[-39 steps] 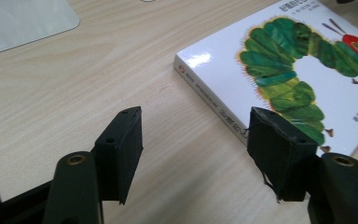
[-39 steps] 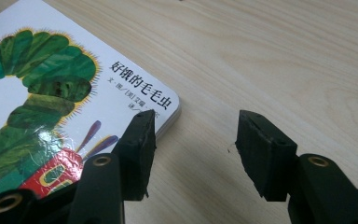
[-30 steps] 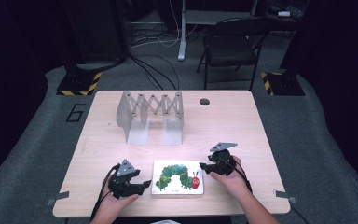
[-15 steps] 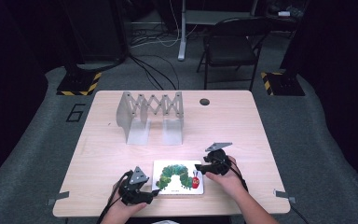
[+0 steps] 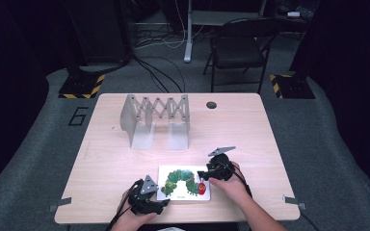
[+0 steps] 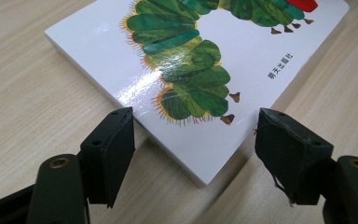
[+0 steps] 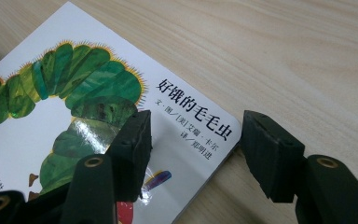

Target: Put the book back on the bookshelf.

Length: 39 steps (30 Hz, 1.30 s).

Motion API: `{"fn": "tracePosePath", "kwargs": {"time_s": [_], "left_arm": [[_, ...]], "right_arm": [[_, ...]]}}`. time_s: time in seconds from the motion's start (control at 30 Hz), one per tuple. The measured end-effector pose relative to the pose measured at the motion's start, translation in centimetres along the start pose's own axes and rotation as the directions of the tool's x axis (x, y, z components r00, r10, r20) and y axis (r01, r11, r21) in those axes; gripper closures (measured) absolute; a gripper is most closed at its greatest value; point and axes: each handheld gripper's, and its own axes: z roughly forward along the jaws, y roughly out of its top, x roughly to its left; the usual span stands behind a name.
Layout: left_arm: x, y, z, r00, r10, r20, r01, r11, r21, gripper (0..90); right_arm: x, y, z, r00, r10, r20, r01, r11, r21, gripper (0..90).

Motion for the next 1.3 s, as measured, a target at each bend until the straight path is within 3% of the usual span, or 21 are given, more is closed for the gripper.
{"fn": "tracePosePath", "kwargs": {"time_s": [0.1, 0.23, 0.33, 0.53, 0.63, 0.67, 0.77, 0.93, 1.3], "left_arm": [[-0.1, 0.0, 0.1, 1.0, -0.003, -0.003, 0.003, 1.0, -0.005, 27.1], [-0.3, 0.1, 0.6, 0.9989, -0.048, -0.004, 0.048, 0.9982, -0.036, 26.6], [-0.5, 0.5, 1.1, 0.9985, -0.052, -0.015, 0.051, 0.9972, -0.055, 26.5], [-0.3, 0.9, 1.9, 0.9995, -0.025, -0.017, 0.024, 0.9984, -0.051, 25.7], [-0.1, 0.9, 1.9, 0.9997, -0.025, 0.006, 0.025, 0.9989, -0.04, 25.0], [-0.2, 0.9, 1.9, 0.9999, -0.012, -0.012, 0.012, 0.9989, -0.045, 25.0], [-0.3, 0.8, 2.0, 0.9998, -0.006, -0.018, 0.005, 0.9989, -0.046, 24.1], [-0.6, 0.7, 2.1, 0.9984, 0.04, -0.04, -0.041, 0.9986, -0.034, 22.1], [-0.6, 0.6, 2.2, 0.9991, 0.032, -0.027, -0.033, 0.9983, -0.049, 21.0]], "right_arm": [[-0.2, 0.0, 0.2, 0.9999, 0.012, -0.001, -0.012, 1.0, -0.012, 42.1], [-0.4, 0.1, 0.2, 0.9998, 0.022, -0.002, -0.022, 1.0, -0.009, 41.4], [-0.9, 0.1, 0.2, 0.9997, 0.024, 0.011, -0.023, 0.999, -0.022, 41.1], [-1.9, 0.2, 0.0, 0.9973, 0.071, 0.018, -0.07, 0.997, -0.031, 41.0], [-2.0, 0.1, 0.0, 0.9976, 0.067, 0.018, -0.067, 0.997, -0.033, 41.0], [-2.0, 0.1, 0.0, 0.9979, 0.062, 0.019, -0.061, 0.997, -0.037, 41.0], [-2.0, 0.2, 0.0, 0.998, 0.06, 0.018, -0.06, 0.998, -0.036, 40.8], [-2.1, 0.2, 0.0, 0.9983, 0.057, 0.016, -0.056, 0.998, -0.036, 40.5], [-2.3, 0.4, 0.0, 0.9953, 0.096, 0.015, -0.095, 0.995, -0.034, 43.9]]}}
